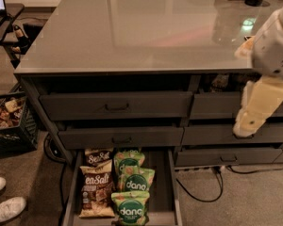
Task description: Pick brown chip bag from bottom drawer and place on counter
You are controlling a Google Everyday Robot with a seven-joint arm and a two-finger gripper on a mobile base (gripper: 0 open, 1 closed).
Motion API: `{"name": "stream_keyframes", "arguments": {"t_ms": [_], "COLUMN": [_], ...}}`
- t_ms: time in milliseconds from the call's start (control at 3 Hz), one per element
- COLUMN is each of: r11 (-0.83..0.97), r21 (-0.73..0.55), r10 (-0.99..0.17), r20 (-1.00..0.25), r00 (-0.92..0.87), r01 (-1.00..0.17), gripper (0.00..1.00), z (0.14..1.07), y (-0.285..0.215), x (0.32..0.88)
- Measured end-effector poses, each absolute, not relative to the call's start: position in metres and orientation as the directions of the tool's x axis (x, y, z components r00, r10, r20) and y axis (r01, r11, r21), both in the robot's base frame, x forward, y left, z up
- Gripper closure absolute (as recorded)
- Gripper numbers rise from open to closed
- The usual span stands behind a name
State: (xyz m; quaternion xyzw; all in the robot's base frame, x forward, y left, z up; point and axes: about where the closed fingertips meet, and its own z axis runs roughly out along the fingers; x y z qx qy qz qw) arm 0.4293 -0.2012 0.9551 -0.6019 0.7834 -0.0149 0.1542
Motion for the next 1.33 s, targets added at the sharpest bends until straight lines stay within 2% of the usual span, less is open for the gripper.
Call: {"name": "stream_keyframes", "arguments": {"t_ms": [667, 1333], "r11": [0.271, 0.26], "r21": [-0.006, 0.005], "r10": [-0.926, -0.927], "r20": [-0.274, -0.277], "r00": [-0.259, -0.251], "r01": [-0.963, -0.966], "gripper": [0.0, 0.0], "z": [0.857, 0.846], "y": [-0.142, -0.136], "x": [0.429, 0.423]}}
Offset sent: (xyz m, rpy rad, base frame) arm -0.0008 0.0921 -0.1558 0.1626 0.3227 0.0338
